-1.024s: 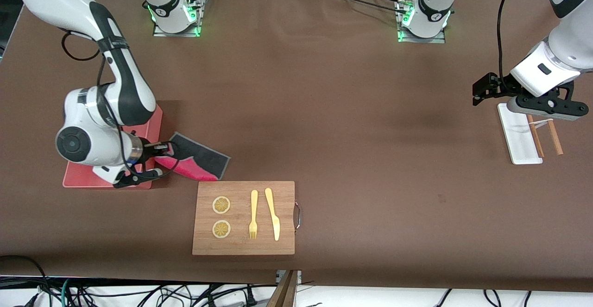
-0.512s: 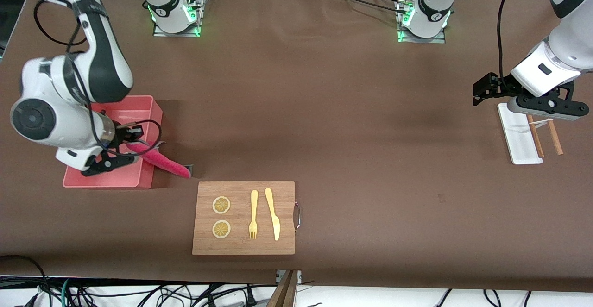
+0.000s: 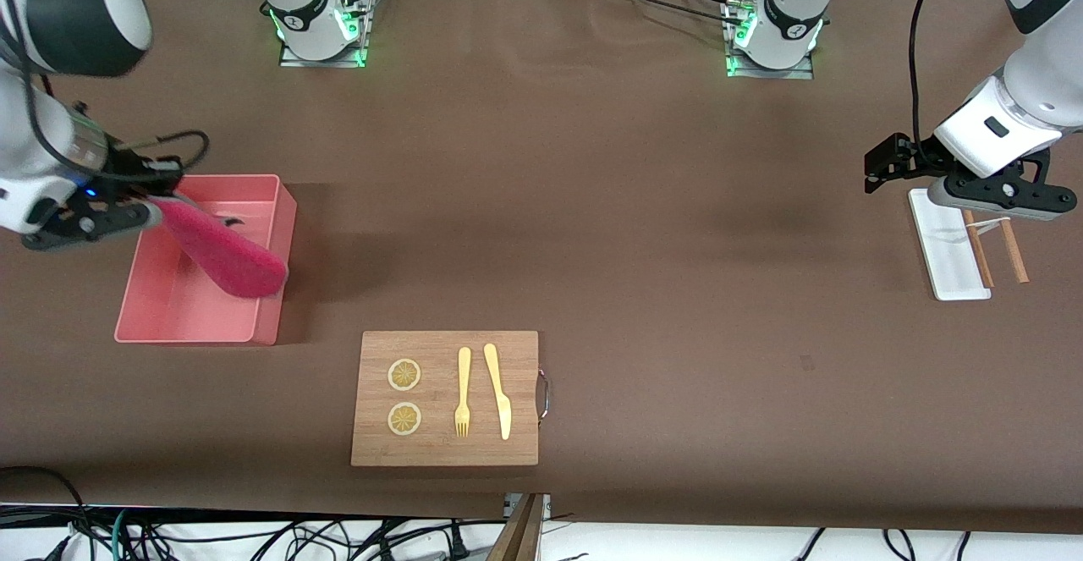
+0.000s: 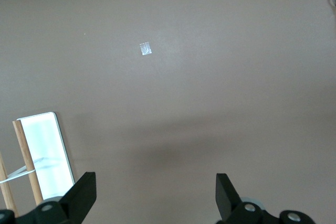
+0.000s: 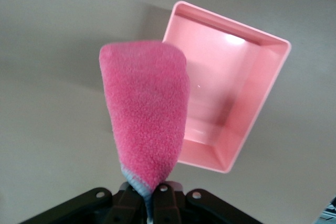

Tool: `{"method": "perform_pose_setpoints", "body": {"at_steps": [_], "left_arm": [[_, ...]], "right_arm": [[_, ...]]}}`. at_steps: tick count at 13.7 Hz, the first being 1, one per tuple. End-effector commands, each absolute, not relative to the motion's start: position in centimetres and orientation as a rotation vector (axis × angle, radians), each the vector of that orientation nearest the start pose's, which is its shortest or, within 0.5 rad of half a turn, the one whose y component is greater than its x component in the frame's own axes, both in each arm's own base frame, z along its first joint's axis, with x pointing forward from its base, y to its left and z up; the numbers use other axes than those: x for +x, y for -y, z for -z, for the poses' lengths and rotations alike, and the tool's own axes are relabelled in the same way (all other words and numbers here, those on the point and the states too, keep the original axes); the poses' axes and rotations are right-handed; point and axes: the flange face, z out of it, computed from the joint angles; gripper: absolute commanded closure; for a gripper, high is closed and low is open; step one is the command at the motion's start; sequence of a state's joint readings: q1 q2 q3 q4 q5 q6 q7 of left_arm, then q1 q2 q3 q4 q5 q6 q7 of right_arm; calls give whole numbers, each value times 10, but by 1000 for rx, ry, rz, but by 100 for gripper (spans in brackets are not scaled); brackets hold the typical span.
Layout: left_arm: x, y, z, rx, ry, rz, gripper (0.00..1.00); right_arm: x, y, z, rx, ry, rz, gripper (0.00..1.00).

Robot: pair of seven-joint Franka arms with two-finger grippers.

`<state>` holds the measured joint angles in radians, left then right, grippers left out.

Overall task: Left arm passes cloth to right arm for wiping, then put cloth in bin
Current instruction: 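Lift the cloth over the pink bin with the right gripper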

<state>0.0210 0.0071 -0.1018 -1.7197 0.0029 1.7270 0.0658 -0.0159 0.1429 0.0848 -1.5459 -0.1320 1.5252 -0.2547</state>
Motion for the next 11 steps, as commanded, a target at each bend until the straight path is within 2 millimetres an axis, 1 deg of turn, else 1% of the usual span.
{"method": "perform_pose_setpoints", "body": {"at_steps": [1,2,3,4,5,6,7,8,9,11], "left_arm": [[561,46,-566,-3134,-224,-5,0],[561,45,-566,-3134,-222,-5,0],[561,45,-566,-3134,-222,-5,0],[561,46,-566,-3134,-224,-5,0],[561,46,-566,-3134,-224,-7,0],[561,44,-566,-3134,-219,-7,0],[561,43,-566,-3134,-217,-7,0],[561,43,-566,-3134,-217,-7,0],[561,43,-566,-3134,-217,-7,0],[561,43,-566,-3134,-217,-7,0]], "right_arm": [[576,14,-562,-3182,585,-298,100],[575,23,-560,-3178,593,-310,100],[576,29,-552,-3174,581,-335,100],[577,35,-536,-3173,561,-376,100],[575,42,-514,-3164,532,-436,100],[571,49,-495,-3160,518,-459,100],[568,52,-481,-3155,515,-473,100],[565,55,-474,-3150,504,-490,100],[563,55,-467,-3144,502,-500,100],[555,57,-457,-3143,492,-480,100]]}}
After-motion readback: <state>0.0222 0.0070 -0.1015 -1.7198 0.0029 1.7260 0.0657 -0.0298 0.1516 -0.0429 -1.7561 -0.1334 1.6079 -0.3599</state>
